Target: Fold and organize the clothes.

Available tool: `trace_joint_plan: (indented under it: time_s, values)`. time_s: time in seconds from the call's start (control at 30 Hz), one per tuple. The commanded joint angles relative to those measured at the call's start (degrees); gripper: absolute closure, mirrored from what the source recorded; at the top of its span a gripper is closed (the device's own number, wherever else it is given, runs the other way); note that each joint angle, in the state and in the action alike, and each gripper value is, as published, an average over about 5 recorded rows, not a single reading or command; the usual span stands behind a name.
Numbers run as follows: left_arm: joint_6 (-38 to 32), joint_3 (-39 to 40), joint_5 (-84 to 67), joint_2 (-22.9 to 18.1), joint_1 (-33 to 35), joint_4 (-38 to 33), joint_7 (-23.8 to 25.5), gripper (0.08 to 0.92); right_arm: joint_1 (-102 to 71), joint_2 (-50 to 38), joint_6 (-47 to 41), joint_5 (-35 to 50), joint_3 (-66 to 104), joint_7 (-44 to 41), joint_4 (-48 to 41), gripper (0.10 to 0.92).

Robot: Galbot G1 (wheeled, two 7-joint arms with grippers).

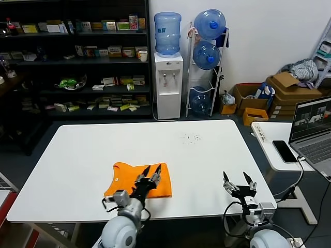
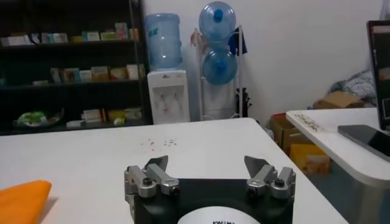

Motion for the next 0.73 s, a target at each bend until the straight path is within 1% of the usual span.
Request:
trace_joint_plan:
  time_s: [0.03, 0.1, 0.17, 0.23, 0.3, 0.4, 0.53, 0.73]
  values:
    - [-24.78, -28.11, 16.34, 4.16, 24.59, 1.95, 21.74, 0.388, -3.57, 0.04, 9.16, -2.12, 3.78, -7.87, -1.3, 0.203]
    - [-29.66, -31.84, 17.91, 2.92, 27.34, 3.95, 24.27, 0.328, -4.73, 0.17, 11.31, -2.23, 5.19, -9.34, -1.78, 0.203]
    - [-32.86, -33.8, 19.1, 1.3, 28.6, 5.2, 25.92, 0.276, -5.47, 0.29, 12.96, -2.27, 6.1, -10.3, -2.15, 0.203]
    - [-35.08, -34.67, 19.9, -0.5, 28.96, 5.97, 27.2, 0.223, -5.95, 0.57, 14.29, -2.34, 6.73, -11.08, -2.21, 0.203]
    - [-35.82, -34.7, 20.03, -2.26, 28.62, 6.13, 28.08, 0.192, -6.44, 1.02, 15.42, -2.39, 7.13, -11.84, -1.94, 0.203]
    - [-35.9, -33.92, 20.16, -4.15, 27.32, 6.12, 28.79, 0.179, -7.18, 1.55, 16.28, -2.72, 6.99, -12.48, -1.44, 0.203]
    - [-35.81, -32.84, 19.91, -5.66, 25.53, 5.85, 29.38, 0.177, -7.72, 1.78, 16.43, -2.73, 6.3, -12.71, -0.59, 0.203]
    - [-35.53, -32.13, 18.4, -5.9, 24.58, 5.59, 30.32, 0.177, -7.58, 1.69, 16.37, -2.51, 6.03, -12.97, 0.03, 0.203]
